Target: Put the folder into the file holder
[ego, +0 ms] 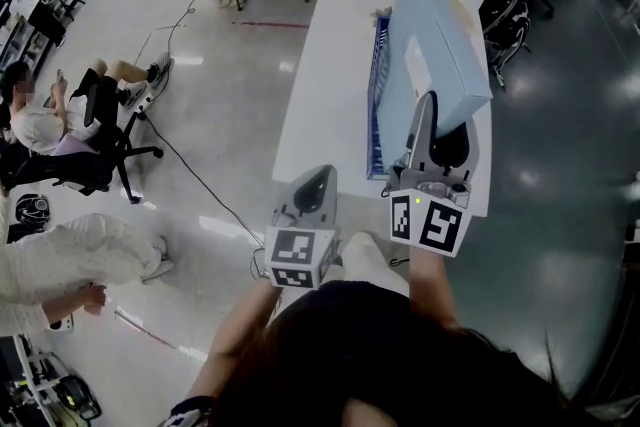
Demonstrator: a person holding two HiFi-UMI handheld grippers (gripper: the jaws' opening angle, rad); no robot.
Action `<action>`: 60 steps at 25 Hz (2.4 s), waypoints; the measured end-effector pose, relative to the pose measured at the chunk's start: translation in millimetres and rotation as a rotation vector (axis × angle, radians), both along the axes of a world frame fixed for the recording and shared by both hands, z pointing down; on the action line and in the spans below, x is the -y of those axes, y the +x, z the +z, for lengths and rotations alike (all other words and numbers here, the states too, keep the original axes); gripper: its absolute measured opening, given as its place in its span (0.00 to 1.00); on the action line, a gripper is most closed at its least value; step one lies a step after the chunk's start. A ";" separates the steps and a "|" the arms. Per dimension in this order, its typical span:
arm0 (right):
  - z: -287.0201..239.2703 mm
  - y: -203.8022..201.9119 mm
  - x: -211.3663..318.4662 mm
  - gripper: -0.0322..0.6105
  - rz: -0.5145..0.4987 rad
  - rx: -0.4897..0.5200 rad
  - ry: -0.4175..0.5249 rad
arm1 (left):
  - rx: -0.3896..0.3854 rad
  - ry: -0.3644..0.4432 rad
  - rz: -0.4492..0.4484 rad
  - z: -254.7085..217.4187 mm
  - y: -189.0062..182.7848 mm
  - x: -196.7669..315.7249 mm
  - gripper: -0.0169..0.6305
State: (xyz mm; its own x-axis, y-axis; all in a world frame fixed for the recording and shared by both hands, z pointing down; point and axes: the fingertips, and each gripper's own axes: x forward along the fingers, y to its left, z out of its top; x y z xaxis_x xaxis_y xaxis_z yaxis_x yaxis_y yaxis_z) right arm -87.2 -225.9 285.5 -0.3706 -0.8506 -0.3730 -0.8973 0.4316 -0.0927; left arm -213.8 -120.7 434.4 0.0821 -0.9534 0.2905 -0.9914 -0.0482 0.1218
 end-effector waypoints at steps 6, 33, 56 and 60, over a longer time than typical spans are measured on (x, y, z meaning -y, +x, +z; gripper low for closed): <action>0.9 -1.8 -2.2 0.27 0.002 0.010 0.030 | 0.014 -0.014 -0.018 7.3 -6.6 -0.4 0.04; 30.8 -16.1 1.5 0.28 0.001 -0.022 0.042 | 0.030 -0.028 -0.020 6.8 -13.0 7.4 0.04; 64.4 -28.5 -2.4 0.28 -0.052 -0.122 -0.035 | -0.008 -0.026 -0.017 4.0 -1.6 2.6 0.04; 69.3 -28.5 -1.9 0.28 -0.060 -0.134 -0.059 | -0.006 -0.025 -0.015 2.5 1.1 1.4 0.04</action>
State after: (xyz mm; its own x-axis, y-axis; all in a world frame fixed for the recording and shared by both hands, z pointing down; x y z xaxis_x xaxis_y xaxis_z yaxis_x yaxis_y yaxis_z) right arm -115.7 -224.0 354.8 -0.4644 -0.8444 -0.2669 -0.8762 0.4820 -0.0006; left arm -212.8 -122.1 436.9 0.0701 -0.9470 0.3133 -0.9912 -0.0308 0.1288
